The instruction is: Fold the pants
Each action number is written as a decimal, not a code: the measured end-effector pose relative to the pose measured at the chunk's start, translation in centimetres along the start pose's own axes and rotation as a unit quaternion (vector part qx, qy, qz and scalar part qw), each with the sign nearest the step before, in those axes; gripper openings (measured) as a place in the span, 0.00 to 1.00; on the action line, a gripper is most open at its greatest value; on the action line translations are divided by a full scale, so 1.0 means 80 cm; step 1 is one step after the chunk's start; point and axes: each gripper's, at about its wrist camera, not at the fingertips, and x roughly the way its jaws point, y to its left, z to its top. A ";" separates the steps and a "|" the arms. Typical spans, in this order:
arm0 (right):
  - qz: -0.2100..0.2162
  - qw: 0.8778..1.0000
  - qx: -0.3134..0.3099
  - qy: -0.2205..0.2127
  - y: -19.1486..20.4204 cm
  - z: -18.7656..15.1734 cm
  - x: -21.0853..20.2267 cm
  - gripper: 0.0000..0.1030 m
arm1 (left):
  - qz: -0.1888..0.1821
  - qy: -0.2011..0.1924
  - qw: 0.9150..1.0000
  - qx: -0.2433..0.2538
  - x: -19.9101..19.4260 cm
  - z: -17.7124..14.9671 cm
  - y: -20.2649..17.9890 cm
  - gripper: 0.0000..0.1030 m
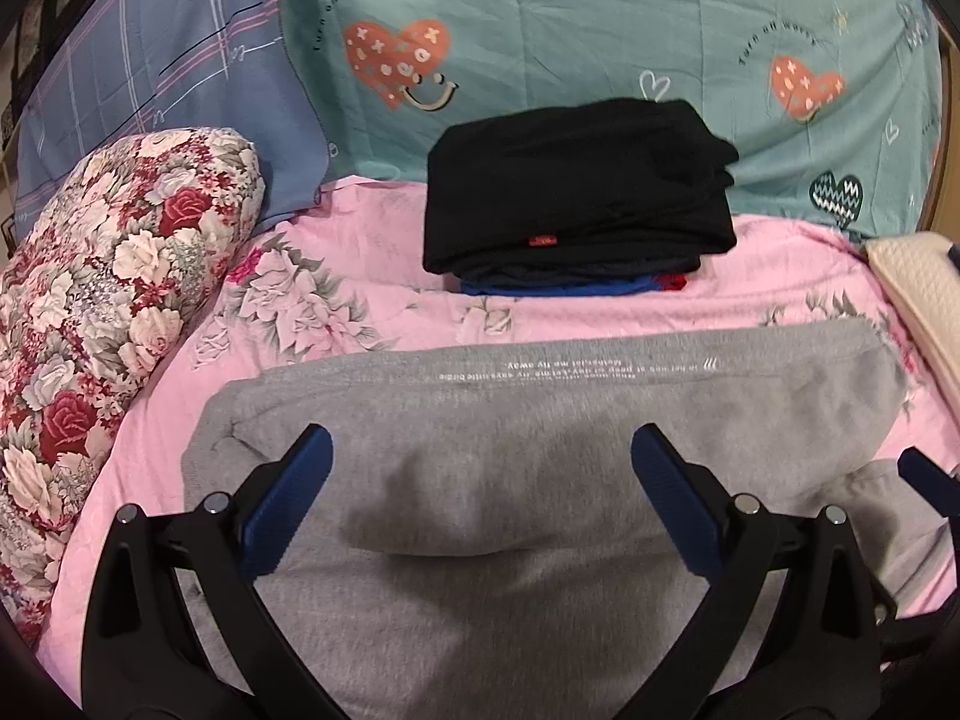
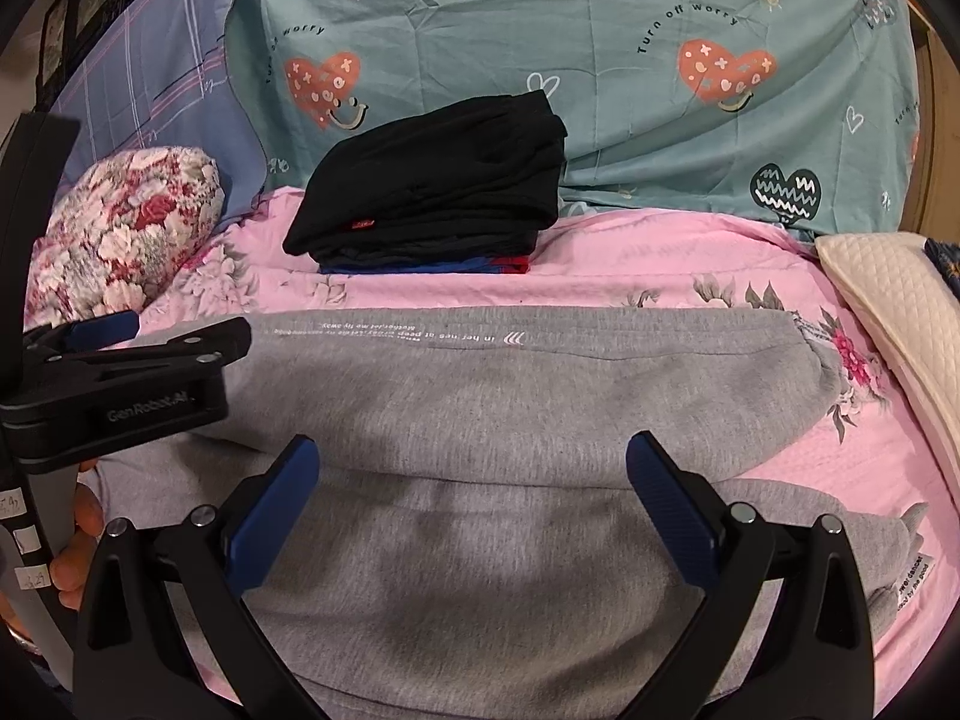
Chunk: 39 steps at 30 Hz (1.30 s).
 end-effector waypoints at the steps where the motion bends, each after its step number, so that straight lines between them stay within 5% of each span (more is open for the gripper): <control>1: 0.007 1.000 0.009 0.000 -0.004 0.001 -0.005 0.99 | -0.008 -0.001 1.000 -0.005 -0.009 0.002 0.008 0.98; 5: 0.027 0.998 0.047 0.032 -0.037 0.005 -0.031 0.99 | -0.047 0.017 0.999 -0.017 -0.050 -0.006 0.060 0.98; 7: 0.025 0.991 0.068 0.109 -0.064 0.015 -0.041 0.99 | -0.078 0.039 0.996 -0.036 -0.068 -0.021 0.097 0.98; 9: 0.000 0.989 0.064 0.130 -0.088 0.017 -0.057 0.99 | -0.119 0.071 0.988 -0.075 -0.080 -0.041 0.139 0.98; 14: -0.028 0.990 0.075 0.112 -0.141 -0.010 -0.091 0.99 | -0.195 0.164 0.942 -0.217 -0.067 -0.100 0.221 0.98; 17: 0.029 0.986 0.140 0.084 -0.176 -0.054 -0.086 0.99 | -0.224 0.205 0.902 -0.307 -0.037 -0.138 0.250 0.98; 19: 0.046 0.981 0.168 0.086 -0.190 -0.067 -0.087 0.99 | -0.229 0.220 0.888 -0.333 -0.018 -0.151 0.256 0.98; 24: 0.016 0.981 0.170 0.092 -0.213 -0.083 -0.108 0.99 | -0.224 0.241 0.875 -0.355 0.014 -0.163 0.258 0.98; 30: -0.006 0.974 0.203 0.099 -0.263 -0.095 -0.130 0.99 | -0.204 0.221 0.886 -0.353 0.034 -0.154 0.258 0.96; 32: -0.017 0.964 0.246 0.096 -0.293 -0.103 -0.142 0.99 | -0.191 0.212 0.898 -0.336 0.038 -0.147 0.251 0.80; 34: -0.027 0.951 0.297 0.088 -0.326 -0.116 -0.156 0.99 | -0.177 0.210 0.913 -0.302 0.039 -0.141 0.242 0.29; 39: -0.050 0.930 0.358 0.073 -0.383 -0.147 -0.170 0.99 | -0.185 0.178 0.921 -0.292 0.025 -0.132 0.249 0.20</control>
